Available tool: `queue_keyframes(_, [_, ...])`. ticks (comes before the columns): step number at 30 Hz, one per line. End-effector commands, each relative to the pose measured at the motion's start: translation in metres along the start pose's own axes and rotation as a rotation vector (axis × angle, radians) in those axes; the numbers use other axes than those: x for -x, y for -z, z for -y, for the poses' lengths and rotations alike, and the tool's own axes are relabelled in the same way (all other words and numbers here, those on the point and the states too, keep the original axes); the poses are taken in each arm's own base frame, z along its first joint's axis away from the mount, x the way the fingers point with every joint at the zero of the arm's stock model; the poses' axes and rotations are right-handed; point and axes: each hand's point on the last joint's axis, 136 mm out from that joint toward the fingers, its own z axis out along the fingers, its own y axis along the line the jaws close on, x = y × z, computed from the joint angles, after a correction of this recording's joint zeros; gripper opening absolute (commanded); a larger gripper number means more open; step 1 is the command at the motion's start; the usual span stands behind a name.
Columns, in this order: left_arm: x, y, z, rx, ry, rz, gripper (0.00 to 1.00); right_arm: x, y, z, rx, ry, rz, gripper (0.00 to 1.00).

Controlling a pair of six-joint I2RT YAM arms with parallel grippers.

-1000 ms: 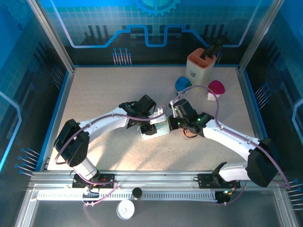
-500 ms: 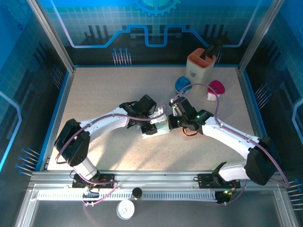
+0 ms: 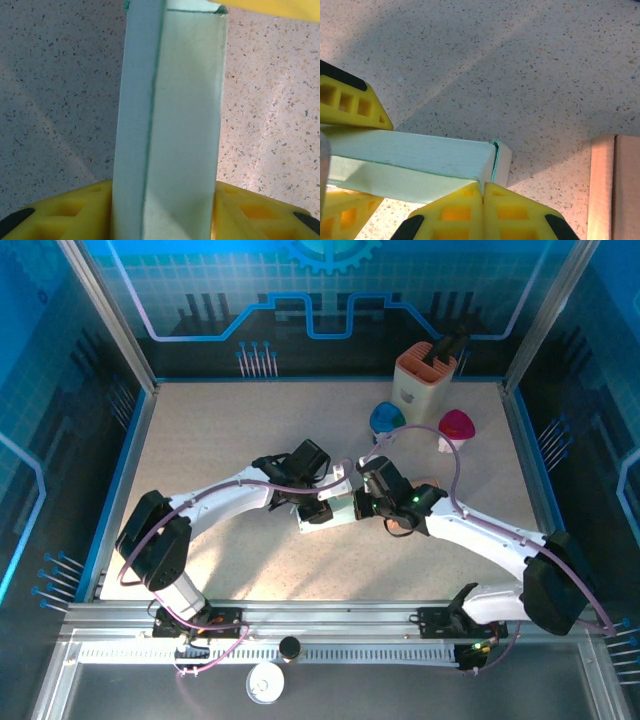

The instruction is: Fold the paper box

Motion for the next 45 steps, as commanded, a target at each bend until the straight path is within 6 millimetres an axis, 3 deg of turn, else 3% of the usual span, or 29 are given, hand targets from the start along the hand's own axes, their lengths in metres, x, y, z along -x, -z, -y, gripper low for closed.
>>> queue_keyframes(1, [0.013,0.006,-0.011,0.042,0.019,0.052,0.51,-0.006,0.004,-0.004,-0.007,0.008,0.012,0.0])
queue_keyframes(10, [0.03,0.043,-0.011,0.094,0.107,0.229,0.61,-0.004,0.005,-0.002,-0.03,-0.001,0.01,0.0])
queue_keyframes(14, [0.024,0.051,-0.006,0.103,0.139,0.254,0.64,-0.002,0.007,-0.003,-0.037,-0.004,0.012,0.0])
queue_keyframes(19, [0.015,0.071,-0.019,0.2,0.297,0.258,0.6,-0.008,0.005,-0.001,-0.058,-0.006,-0.009,0.0])
queue_keyframes(20, [0.012,0.079,-0.023,0.23,0.357,0.261,0.57,0.003,0.01,-0.007,-0.052,-0.01,0.016,0.0])
queue_keyframes(23, [-0.006,0.101,-0.029,0.308,0.534,0.249,0.5,0.005,0.012,-0.005,-0.081,-0.013,0.009,0.0])
queue_keyframes(29, [-0.044,0.119,-0.015,0.327,0.707,0.181,0.44,0.006,0.013,-0.005,-0.099,-0.015,0.005,0.0])
queue_keyframes(32, [-0.058,0.118,-0.01,0.332,0.737,0.146,0.41,0.006,0.012,-0.006,-0.101,-0.021,0.0,0.0])
queue_keyframes(36, [-0.064,0.103,-0.008,0.319,0.732,0.125,0.43,0.004,0.011,-0.006,-0.101,-0.018,-0.005,0.0])
queue_keyframes(45, [-0.057,0.089,-0.013,0.31,0.716,0.123,0.39,0.003,0.009,-0.006,-0.108,-0.018,-0.017,0.0])
